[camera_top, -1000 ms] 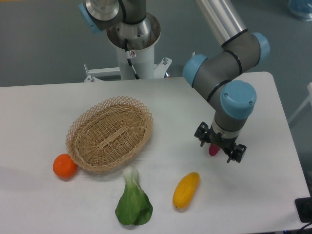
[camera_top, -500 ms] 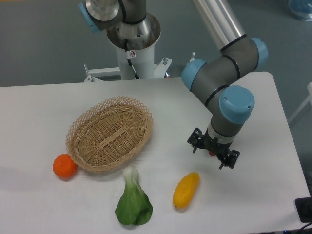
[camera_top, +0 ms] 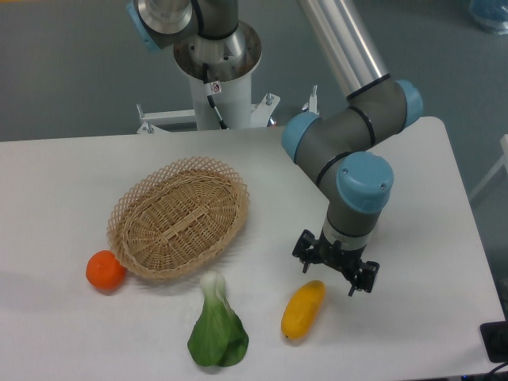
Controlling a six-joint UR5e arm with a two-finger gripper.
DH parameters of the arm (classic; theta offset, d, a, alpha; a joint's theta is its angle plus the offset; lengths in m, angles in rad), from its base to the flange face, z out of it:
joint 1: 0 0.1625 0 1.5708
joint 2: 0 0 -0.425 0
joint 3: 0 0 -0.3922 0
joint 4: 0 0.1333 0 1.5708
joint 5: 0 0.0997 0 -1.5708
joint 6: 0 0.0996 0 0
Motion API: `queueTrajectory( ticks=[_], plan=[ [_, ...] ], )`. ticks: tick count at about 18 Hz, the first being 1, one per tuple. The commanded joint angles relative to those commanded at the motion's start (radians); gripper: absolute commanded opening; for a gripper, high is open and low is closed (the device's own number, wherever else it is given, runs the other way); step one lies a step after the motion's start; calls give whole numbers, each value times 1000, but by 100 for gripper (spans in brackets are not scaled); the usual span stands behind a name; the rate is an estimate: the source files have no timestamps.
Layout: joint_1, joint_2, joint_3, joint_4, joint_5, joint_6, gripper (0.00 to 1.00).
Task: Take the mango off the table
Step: 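Move the gripper toward the yellow mango and lower over it, then lower the gripper around the mango and close the fingers on it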
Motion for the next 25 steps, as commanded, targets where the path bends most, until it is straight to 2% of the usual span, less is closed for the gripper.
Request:
queueTrajectory(
  ticks=[8,14,25],
  plan=[
    [-37,-29,11,20,0,-68,100],
    [-45,-86,81,20,6,-77,100],
    [-75,-144,98,29,11,-109,100]
  ],
)
